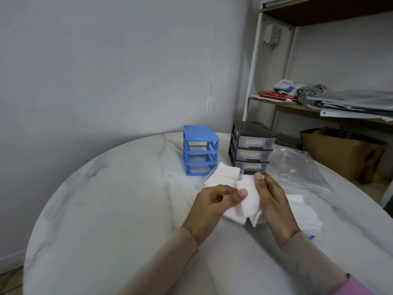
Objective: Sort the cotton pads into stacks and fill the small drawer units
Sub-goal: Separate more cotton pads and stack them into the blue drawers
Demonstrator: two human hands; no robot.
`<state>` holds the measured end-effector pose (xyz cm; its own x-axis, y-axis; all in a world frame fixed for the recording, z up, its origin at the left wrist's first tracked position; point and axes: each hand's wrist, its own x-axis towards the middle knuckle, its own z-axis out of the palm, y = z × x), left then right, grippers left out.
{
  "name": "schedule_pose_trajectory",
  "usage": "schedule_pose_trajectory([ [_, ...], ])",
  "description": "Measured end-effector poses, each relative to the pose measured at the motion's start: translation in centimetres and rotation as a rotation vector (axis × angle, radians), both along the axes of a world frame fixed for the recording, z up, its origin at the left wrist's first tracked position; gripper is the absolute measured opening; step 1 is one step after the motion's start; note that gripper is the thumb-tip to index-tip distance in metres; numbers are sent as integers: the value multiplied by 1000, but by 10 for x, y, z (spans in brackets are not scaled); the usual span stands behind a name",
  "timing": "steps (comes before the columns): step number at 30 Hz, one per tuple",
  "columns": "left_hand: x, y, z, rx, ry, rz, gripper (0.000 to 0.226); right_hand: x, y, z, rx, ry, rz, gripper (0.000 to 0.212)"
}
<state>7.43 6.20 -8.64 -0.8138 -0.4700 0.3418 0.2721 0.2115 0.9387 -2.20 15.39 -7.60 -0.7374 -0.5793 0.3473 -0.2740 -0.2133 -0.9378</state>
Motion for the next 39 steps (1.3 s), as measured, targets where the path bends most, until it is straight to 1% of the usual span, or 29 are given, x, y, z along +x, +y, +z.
schedule_pose_trajectory([
  [2,-2,0,-4,-82,5,65,12,0,-1,-4,12,-8,24,34],
  [3,-4,-3,-8,-102,20,105,16,-1,-1,-6,23,-15,41,31],
  [5,-5,-7,-10,-72,49,160,31,-1,-2,-9,56,-31,102,23],
  [7,-4,-10,-9,-34,47,179,31,0,-2,-10,87,-52,141,12],
  [8,-3,-11,-9,-32,39,186,29,0,-2,-10,92,-72,149,11],
  [11,-2,-12,-9,-97,5,243,48,-1,-1,-9,90,-97,149,16],
  [12,-3,-13,-10,-112,-3,266,48,-2,-1,-9,89,-87,142,16],
  [14,-4,-14,-11,-125,-2,290,42,-3,0,-7,87,-64,135,17],
  [17,-4,-16,-12,-91,15,298,42,-5,0,-5,86,-40,129,17],
  [19,-3,-18,-10,-50,36,294,37,-6,0,-4,86,9,120,13],
  [21,-2,-21,-10,-58,43,321,33,-6,-1,-5,98,35,135,9],
  [24,-1,-26,-10,-67,46,372,33,-5,-1,-7,113,36,186,23],
  [27,0,-31,-9,-89,48,386,37,-5,1,-6,131,134,203,35],
  [28,0,-33,-11,-99,40,401,35,-6,2,-5,123,149,202,34],
  [30,-1,-34,-11,-111,24,439,33,-6,3,-2,81,106,219,27],
  [32,0,-33,-9,-93,44,434,41,-7,4,0,51,60,213,17],
  [34,1,-31,-7,-66,54,394,42,-8,4,0,24,70,166,10],
  [37,0,-27,-5,-100,24,304,34,-9,5,0,36,179,106,10],
  [39,0,-24,-7,-144,0,234,35,-9,6,-1,72,231,72,7],
])
